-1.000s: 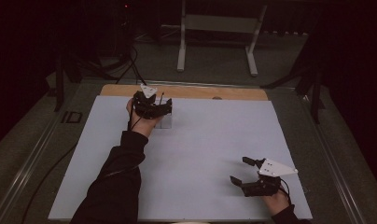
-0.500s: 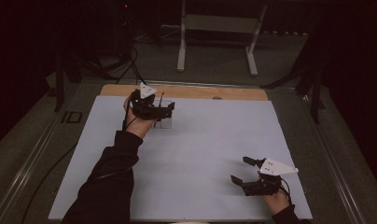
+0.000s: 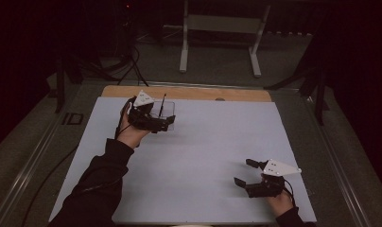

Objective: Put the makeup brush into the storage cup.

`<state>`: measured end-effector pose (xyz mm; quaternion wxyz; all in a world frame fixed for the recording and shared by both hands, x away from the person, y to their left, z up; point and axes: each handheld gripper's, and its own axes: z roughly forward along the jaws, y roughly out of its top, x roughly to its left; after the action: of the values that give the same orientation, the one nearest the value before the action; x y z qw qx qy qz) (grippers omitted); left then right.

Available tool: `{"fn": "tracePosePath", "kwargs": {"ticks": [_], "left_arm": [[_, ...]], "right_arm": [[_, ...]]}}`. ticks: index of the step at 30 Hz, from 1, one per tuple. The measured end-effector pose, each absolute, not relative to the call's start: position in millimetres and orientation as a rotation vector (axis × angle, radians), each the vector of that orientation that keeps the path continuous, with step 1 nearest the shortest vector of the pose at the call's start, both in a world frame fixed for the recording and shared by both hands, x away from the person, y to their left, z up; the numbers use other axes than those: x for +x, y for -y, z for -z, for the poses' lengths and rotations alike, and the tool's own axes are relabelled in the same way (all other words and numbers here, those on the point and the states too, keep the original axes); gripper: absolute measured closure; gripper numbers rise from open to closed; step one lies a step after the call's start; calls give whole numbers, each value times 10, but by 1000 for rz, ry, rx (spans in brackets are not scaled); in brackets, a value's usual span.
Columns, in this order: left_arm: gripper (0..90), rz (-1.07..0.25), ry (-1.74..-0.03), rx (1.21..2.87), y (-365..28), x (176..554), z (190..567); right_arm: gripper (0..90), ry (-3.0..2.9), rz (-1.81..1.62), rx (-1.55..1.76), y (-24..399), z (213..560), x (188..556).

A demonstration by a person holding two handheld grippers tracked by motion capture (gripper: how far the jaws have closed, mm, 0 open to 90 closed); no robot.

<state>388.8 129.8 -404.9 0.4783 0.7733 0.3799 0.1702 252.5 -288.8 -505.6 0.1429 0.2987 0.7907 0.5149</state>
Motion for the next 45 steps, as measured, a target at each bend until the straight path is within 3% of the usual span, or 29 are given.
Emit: {"fn": "tracePosePath", "kwargs": {"ticks": [5,9,45], "left_arm": [[33,-257,-950,1951,-1349,3842,4079],[21,-352,-930,1974,-1372,3745,4143],[20,-149,-808,2000,-1700,2867,4676]], "right_arm": [[133,-2282,-1484,861,2886,5055,2524],[133,-2286,-1481,856,2879,5056,2522],[132,-2296,-1461,842,2851,5061,2522]]}}
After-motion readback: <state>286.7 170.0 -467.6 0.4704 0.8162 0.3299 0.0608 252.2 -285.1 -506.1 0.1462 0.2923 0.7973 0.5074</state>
